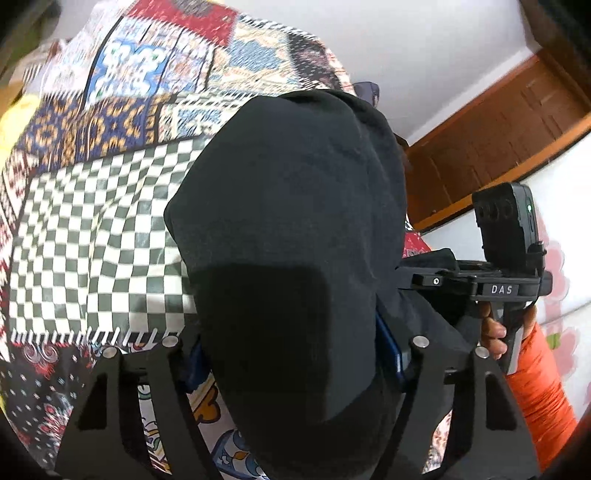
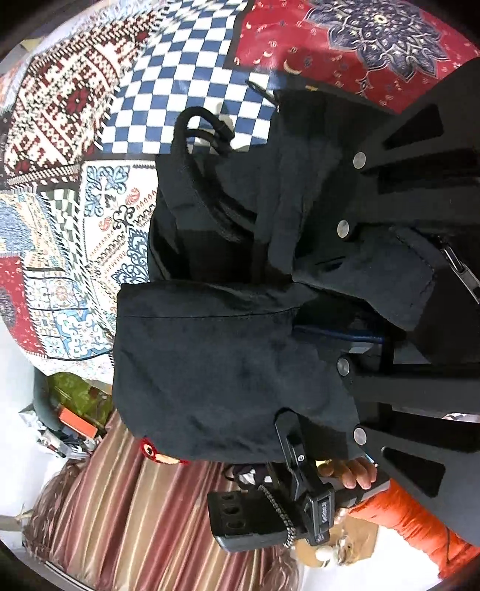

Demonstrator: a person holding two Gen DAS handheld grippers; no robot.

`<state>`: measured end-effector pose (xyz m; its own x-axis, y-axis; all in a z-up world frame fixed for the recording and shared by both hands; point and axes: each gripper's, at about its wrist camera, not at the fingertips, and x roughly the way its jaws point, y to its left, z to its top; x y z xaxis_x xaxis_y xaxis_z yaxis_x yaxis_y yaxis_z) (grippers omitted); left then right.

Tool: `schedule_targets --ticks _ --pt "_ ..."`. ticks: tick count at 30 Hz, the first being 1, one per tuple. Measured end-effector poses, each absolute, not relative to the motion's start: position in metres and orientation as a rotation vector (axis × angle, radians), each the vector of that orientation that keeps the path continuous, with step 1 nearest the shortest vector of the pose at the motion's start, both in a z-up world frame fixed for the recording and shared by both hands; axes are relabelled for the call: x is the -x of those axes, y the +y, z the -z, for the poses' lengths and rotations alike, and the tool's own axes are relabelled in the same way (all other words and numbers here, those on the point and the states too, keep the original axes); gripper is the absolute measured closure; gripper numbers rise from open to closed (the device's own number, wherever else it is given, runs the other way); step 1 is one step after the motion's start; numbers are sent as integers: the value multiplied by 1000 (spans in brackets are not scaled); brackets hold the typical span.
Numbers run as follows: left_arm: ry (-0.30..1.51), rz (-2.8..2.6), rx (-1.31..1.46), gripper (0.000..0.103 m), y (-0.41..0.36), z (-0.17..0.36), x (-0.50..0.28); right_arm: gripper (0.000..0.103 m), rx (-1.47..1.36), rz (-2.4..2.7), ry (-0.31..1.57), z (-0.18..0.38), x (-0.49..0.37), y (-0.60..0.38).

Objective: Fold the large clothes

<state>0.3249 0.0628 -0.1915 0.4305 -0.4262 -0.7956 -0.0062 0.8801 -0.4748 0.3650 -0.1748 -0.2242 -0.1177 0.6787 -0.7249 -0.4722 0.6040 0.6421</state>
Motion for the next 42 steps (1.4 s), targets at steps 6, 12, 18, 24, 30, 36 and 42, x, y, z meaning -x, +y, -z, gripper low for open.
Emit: schedule_targets --ticks 6,12,18,24,30,36,42 --pt "1153 254 457 26 57 205 -348 60 -148 -893 1312 227 -368 -206" --pt "1179 241 459 16 61 205 -330 29 -233 -817 1371 245 -366 -255" --pt "1213 285 450 5 51 207 -298 21 -410 -834 1382 257 -356 -286" --pt "1211 280 459 0 38 223 -292 7 -464 -788 1432 287 -355 -267" --pt "1201 260 489 0 41 229 -299 3 -623 -989 1419 280 -354 -246" --pt "1176 260 495 0 42 239 -313 6 -565 -940 1400 273 -364 -238" --pt "1127 241 491 4 36 237 -326 34 -692 -1065 1312 277 -374 -228"
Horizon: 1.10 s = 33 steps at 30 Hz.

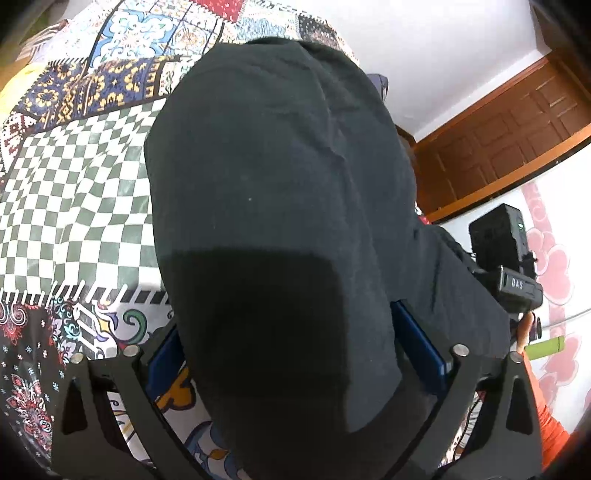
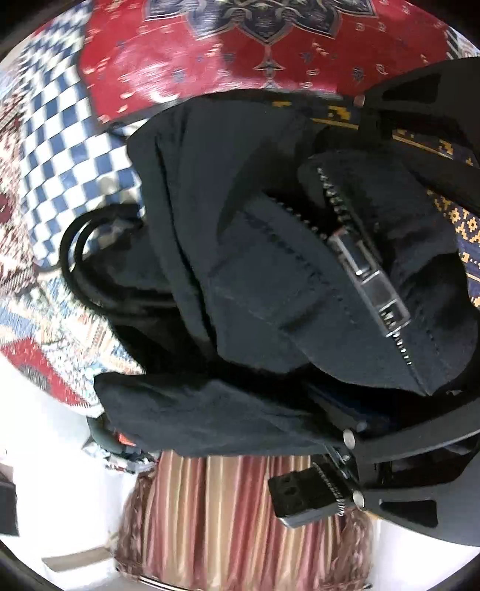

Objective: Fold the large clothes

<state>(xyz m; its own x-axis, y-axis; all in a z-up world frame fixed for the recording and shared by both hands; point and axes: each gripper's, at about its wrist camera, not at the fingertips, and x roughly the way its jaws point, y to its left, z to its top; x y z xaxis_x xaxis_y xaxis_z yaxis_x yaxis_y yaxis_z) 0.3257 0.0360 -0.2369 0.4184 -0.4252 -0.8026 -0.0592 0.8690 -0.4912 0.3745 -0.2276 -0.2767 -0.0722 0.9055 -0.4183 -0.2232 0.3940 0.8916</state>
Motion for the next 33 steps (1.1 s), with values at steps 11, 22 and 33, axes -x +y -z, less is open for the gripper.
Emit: schedule_targets --ticks 11,22,33 --pt "966 242 454 19 76 163 -322 64 -524 -1128 1153 194 -368 -201" --pt "886 166 421 19 199 121 -334 64 -529 -1230 1038 132 -388 -105" --pt "935 139 414 20 314 172 -372 64 -461 -1134 1215 153 -413 16"
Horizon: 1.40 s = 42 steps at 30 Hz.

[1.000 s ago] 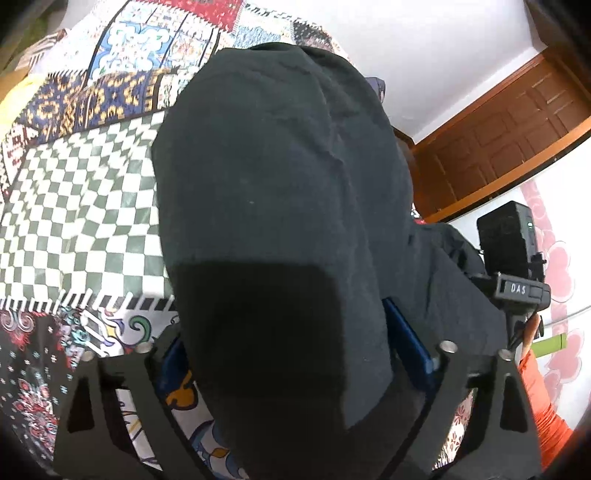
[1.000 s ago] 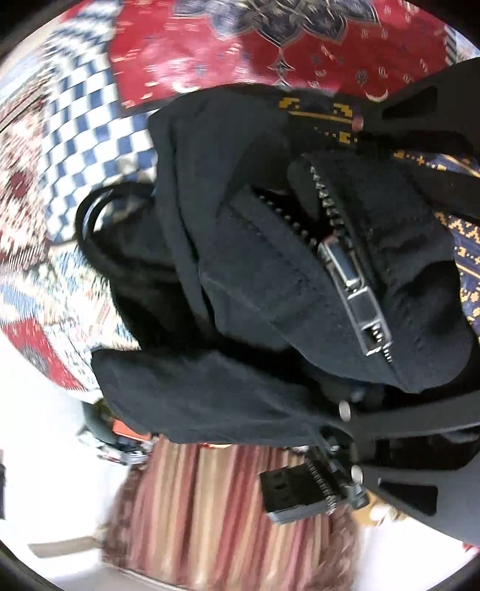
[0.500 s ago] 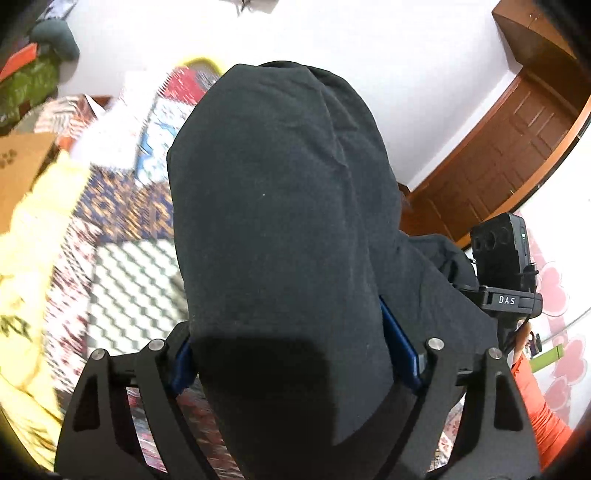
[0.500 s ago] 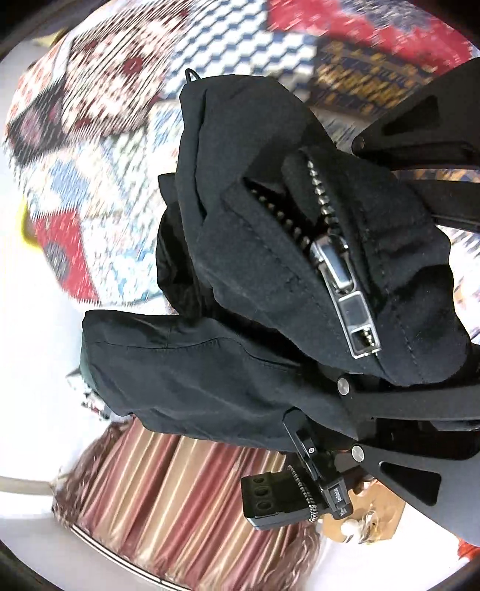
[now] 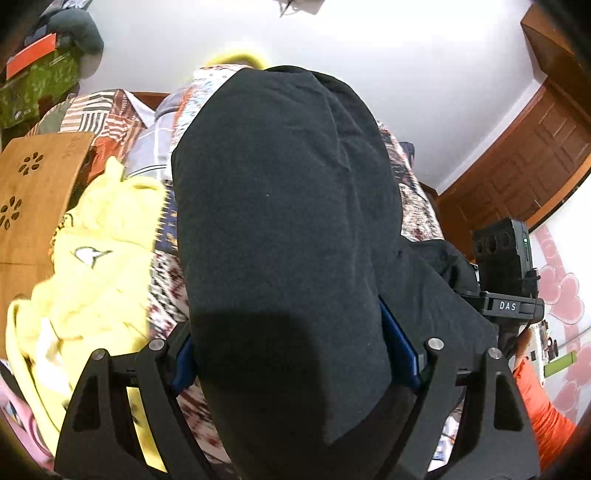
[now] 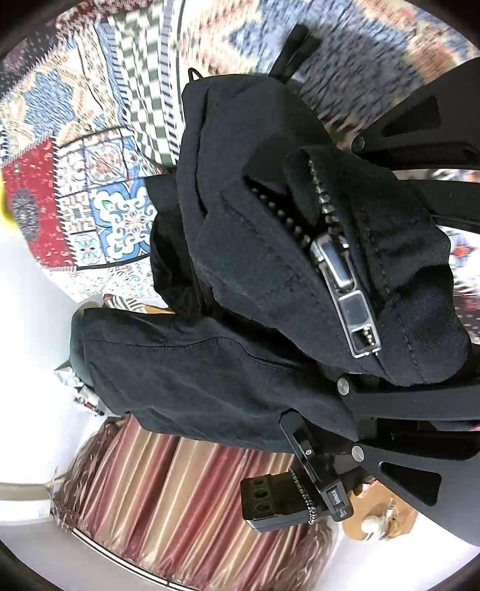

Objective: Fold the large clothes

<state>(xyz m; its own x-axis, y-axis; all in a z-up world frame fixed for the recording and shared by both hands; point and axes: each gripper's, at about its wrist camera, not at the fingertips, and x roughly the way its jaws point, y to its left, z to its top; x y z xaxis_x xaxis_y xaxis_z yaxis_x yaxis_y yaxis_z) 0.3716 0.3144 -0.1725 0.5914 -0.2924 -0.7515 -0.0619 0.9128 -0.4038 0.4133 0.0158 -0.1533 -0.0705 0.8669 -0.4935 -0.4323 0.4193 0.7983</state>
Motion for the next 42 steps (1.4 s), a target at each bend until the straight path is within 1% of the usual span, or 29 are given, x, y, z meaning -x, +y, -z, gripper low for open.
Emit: schedule_targets --ticks 4,6,12,15,17,18,19,20,23,29,33,36,38,40,42 --pt "946 101 448 20 350 189 -379 64 -469 -1128 1230 161 -419 48" --pt "957 83 458 20 363 196 -380 64 -443 -1094 1274 168 -423 65" --pt "1051 -1 527 21 410 245 -389 64 -383 -1064 1314 192 -409 101" --pt "1017 6 587 21 426 262 -384 64 -332 -1047 1302 198 -401 112" --pt "1006 1 563 20 421 259 -380 63 -319 -1041 1294 194 -402 111" --pt "1006 -8 546 20 417 256 -379 62 -281 -1006 1327 192 -403 111" --pt "1006 -22 528 20 412 252 -377 59 -265 -1004 1336 190 -404 108" --pt "1007 -44 515 20 408 248 -375 57 -238 -991 1344 186 -403 104" --pt "998 -81 450 20 396 235 -365 56 -167 -974 1353 176 -400 92" --pt "970 -126 248 20 369 212 -339 52 -4 -957 1297 151 -373 73" --pt "939 -107 210 20 353 202 -324 50 64 -944 1279 144 -360 66" --pt "950 -98 197 19 343 206 -322 50 64 -943 1285 144 -360 61" --pt "985 -112 198 19 341 221 -329 50 55 -944 1301 144 -363 61" --pt "989 -115 248 14 348 231 -333 50 66 -929 1289 142 -368 66" --pt "982 -122 309 12 356 239 -335 46 120 -900 1251 140 -371 75"
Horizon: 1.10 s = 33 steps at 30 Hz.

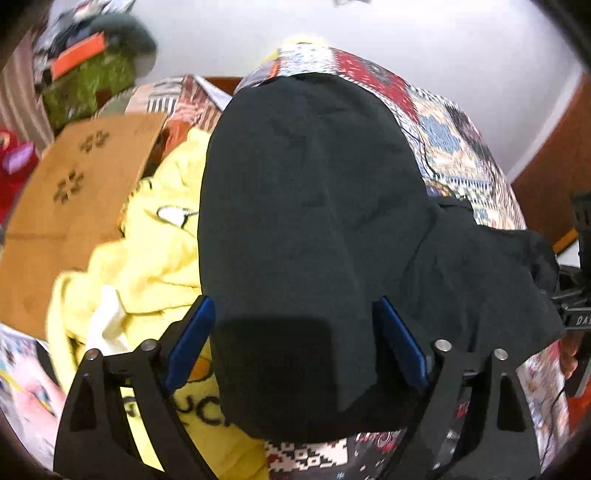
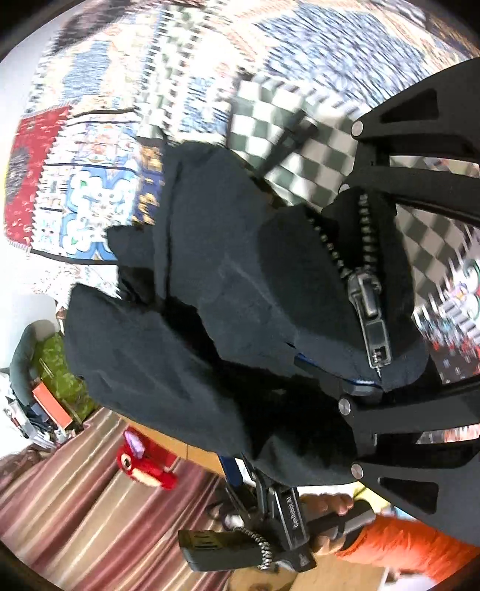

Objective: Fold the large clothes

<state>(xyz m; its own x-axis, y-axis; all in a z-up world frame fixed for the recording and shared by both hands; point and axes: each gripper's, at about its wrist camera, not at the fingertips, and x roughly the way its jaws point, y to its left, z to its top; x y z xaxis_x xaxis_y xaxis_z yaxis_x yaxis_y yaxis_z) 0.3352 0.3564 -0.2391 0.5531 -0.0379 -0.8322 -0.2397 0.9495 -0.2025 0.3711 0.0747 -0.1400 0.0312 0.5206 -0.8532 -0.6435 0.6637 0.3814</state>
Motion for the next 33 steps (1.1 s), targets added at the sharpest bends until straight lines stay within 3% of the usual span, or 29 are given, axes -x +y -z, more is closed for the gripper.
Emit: schedule_targets --ticks 5,14,21,26,31,33 --pt "986 -156 341 7 361 256 -343 34 252 -822 1186 133 -383 86" --pt "997 -187 353 7 351 259 -339 34 212 -747 1131 100 -394 34" --pt "916 -217 228 11 316 227 -305 34 157 -877 1102 81 -355 70" --pt "926 -226 153 11 301 234 -304 34 251 -906 1086 109 -340 118" --pt "946 -260 136 0 302 261 -316 33 331 -830 1151 162 -356 121" --pt "933 -264 127 0 302 266 -317 33 325 -839 1136 169 -358 117"
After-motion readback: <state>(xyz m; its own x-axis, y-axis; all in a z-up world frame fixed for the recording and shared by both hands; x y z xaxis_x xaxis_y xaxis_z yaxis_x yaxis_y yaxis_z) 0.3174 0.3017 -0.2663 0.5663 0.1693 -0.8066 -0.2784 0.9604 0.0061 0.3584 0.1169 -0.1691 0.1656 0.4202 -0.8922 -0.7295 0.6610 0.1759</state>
